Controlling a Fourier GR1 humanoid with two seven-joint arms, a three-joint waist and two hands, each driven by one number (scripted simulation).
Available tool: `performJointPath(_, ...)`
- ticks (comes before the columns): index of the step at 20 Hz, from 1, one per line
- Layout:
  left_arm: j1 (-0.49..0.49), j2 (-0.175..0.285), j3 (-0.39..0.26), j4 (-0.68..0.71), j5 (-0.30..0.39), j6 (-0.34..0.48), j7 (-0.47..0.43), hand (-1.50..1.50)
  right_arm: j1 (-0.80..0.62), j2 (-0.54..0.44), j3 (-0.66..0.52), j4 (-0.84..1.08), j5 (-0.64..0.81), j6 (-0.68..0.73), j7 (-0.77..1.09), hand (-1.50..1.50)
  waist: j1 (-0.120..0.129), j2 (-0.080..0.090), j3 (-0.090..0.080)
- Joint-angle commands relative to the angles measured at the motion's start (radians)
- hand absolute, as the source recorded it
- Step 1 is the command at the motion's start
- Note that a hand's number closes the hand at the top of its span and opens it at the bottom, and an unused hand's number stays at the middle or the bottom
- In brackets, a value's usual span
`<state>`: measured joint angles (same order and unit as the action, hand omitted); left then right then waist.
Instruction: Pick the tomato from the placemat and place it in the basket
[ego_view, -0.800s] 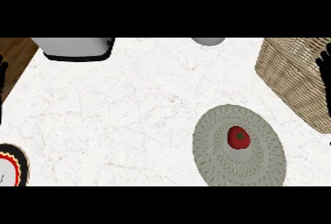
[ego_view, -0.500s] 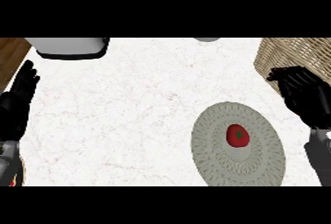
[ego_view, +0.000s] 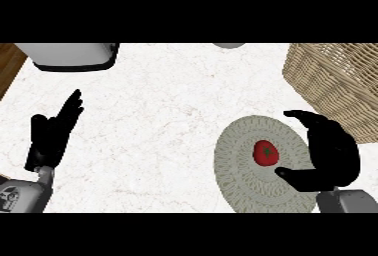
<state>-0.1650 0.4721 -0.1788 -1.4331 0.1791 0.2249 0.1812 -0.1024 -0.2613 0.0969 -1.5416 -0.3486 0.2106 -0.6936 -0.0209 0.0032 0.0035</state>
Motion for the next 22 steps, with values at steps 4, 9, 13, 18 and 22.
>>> performJointPath(4, -0.024, -0.026, -0.02, 0.029, -0.026, 0.017, 0.026, 0.0, 0.067, -0.273, -0.104, -0.019, 0.282, -0.155, 0.109, -1.5, -0.021, -0.006, -0.007)
performJointPath(9, -0.016, -0.023, -0.013, 0.03, -0.017, -0.004, 0.018, 0.0, 0.09, -0.549, -0.11, -0.04, 0.401, -0.003, 0.201, -1.5, 0.0, -0.006, -0.007)
performJointPath(13, -0.041, -0.05, -0.023, 0.054, -0.02, -0.014, 0.015, 0.0, 0.127, -0.68, -0.082, -0.078, 0.398, 0.178, 0.219, -1.5, 0.003, -0.003, -0.006)
performJointPath(18, 0.033, -0.088, -0.038, -0.002, -0.077, 0.022, 0.005, 0.0, 0.202, -0.686, -0.129, -0.145, 0.373, 0.277, 0.204, -1.5, 0.015, -0.006, -0.004)
performJointPath(22, -0.054, -0.074, 0.043, 0.105, -0.065, -0.074, -0.022, 0.0, 0.252, -0.628, -0.185, -0.154, 0.419, 0.305, 0.199, -1.5, 0.012, -0.004, -0.004)
